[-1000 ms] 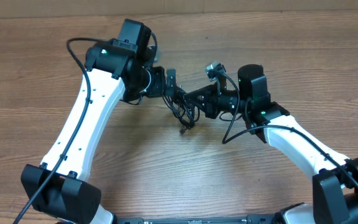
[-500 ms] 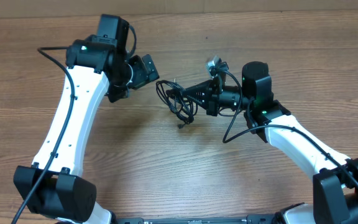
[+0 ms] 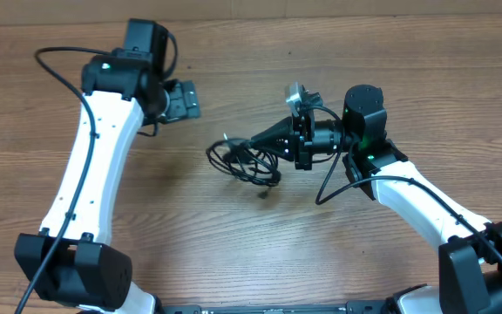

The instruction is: Untangle cables

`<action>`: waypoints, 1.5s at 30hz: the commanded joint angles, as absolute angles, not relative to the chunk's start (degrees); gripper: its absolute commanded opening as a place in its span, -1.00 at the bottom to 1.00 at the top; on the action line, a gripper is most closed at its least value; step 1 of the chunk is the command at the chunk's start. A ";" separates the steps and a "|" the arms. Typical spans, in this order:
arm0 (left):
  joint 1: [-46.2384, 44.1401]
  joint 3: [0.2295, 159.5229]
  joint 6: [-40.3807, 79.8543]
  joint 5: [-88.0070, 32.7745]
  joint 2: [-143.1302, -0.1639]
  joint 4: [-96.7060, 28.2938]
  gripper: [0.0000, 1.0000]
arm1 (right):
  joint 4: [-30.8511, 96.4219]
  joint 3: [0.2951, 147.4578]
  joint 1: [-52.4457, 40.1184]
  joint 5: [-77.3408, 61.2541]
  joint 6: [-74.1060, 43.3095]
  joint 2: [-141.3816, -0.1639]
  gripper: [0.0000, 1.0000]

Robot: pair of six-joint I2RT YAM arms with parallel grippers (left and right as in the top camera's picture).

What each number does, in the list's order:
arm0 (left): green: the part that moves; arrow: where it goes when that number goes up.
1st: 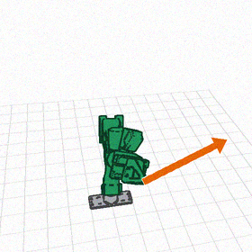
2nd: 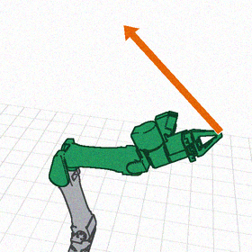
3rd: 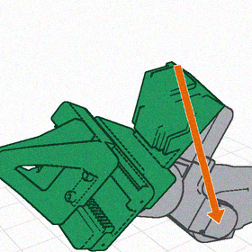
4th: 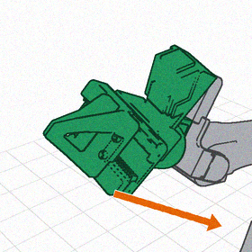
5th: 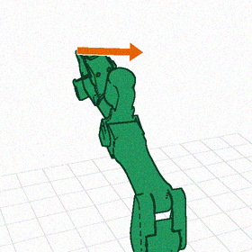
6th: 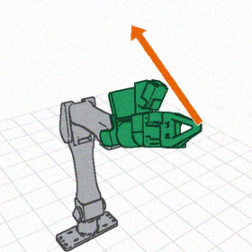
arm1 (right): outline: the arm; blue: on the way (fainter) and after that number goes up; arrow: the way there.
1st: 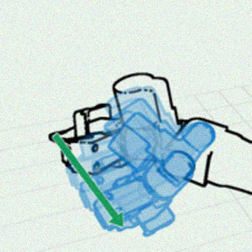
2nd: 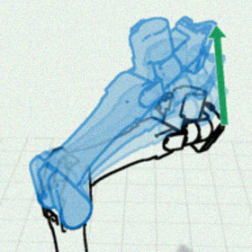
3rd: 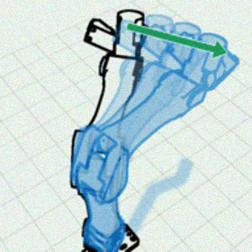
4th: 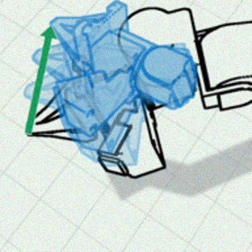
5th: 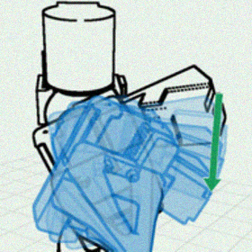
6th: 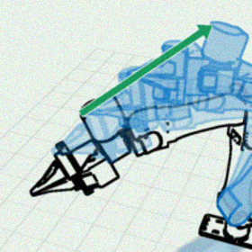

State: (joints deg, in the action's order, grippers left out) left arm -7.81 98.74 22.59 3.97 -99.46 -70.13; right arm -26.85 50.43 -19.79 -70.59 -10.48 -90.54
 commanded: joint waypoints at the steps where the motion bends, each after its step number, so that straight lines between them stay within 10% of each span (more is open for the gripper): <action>1: -4.86 99.74 17.45 6.09 -99.22 -69.78 0.99 | -29.02 50.61 -19.35 -77.23 -10.44 -90.11 -0.92; 15: -4.40 99.74 -33.06 -25.15 -99.22 -75.88 0.86 | -36.10 50.61 -19.38 -81.12 -12.27 -90.11 -0.92; 45: -4.95 99.74 -66.22 -40.01 -99.22 -89.19 0.77 | -35.97 50.61 -19.22 -73.03 -13.69 -90.11 -0.92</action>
State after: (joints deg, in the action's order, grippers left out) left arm -4.54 98.74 -60.71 -38.44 -99.46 -88.49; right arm -35.48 50.43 -19.79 -75.13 -13.21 -90.54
